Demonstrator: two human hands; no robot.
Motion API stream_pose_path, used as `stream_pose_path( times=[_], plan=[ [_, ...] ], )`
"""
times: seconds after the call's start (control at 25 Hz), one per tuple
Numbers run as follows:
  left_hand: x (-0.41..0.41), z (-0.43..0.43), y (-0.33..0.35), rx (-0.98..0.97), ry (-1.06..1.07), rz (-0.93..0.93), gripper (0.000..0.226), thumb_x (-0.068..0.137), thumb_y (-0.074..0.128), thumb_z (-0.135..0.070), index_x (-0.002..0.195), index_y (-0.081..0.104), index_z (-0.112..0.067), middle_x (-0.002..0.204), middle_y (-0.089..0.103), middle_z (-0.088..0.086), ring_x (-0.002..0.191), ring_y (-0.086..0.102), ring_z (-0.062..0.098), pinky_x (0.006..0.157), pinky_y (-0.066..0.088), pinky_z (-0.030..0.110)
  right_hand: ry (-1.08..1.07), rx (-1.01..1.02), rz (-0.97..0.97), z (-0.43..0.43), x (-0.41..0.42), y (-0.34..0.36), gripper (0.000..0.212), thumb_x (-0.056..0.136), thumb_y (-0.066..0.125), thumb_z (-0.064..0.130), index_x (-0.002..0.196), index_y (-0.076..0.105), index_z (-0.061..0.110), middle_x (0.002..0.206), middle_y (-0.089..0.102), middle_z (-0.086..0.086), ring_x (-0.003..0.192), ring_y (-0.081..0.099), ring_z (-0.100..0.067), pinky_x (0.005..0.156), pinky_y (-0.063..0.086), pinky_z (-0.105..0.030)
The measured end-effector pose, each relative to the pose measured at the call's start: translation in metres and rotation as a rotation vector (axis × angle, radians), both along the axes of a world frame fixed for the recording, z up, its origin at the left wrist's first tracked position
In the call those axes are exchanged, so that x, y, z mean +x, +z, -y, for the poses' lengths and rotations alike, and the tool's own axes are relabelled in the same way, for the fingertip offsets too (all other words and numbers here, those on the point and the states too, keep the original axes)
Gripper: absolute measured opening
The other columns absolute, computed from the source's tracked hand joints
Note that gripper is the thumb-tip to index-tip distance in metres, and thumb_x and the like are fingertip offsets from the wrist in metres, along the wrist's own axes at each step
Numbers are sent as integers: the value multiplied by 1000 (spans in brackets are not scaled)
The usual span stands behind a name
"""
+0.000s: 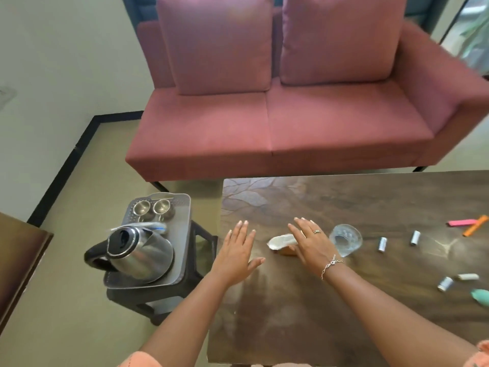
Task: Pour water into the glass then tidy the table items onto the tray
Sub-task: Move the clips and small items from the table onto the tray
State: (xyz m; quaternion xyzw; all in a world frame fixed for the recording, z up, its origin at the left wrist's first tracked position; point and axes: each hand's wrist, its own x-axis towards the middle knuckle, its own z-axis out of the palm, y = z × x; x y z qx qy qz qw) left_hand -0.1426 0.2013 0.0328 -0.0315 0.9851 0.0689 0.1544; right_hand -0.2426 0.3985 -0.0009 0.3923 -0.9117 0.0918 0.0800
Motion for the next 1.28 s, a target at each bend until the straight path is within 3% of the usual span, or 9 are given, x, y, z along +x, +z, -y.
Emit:
stream_pose_path(
  times=[0.12,0.44,0.72,1.0,1.28],
  plan=[
    [-10,-19,3,26,-80,25,75,92,33,-56,148,6,-13,157,-10,10,142,-19,23,117,1,39,-65,-10,-14,-23,6,-2,61,48,89,24,101,67,4,104,68,-19,95,66,-34,80,53,-48],
    [-41,-59,-1,23,-277,21,73,93,36,-52,148,7,-13,157,-8,10,144,-14,23,118,-4,38,-273,-53,0,-71,18,-1,57,56,85,22,106,61,7,109,65,-17,98,65,-33,84,53,-46],
    [-61,-104,-8,58,-418,3,71,92,41,-47,146,13,-10,157,1,10,145,-7,23,117,-5,36,-340,-27,-29,-127,24,-6,51,56,84,20,101,64,6,101,66,-13,90,66,-30,86,53,-42],
    [-96,-149,-12,41,-461,-5,69,93,42,-46,145,16,-10,156,9,9,145,-3,23,117,-5,34,-441,-75,27,-188,-4,-23,53,50,87,13,97,66,4,95,67,-13,83,67,-31,72,56,-38],
    [-152,-256,-27,39,-514,52,67,94,41,-44,146,17,-10,155,17,8,145,4,23,117,-2,35,-487,-99,118,-289,-44,-37,52,44,89,11,91,68,5,87,68,-11,74,68,-29,61,57,-32]
  ],
)
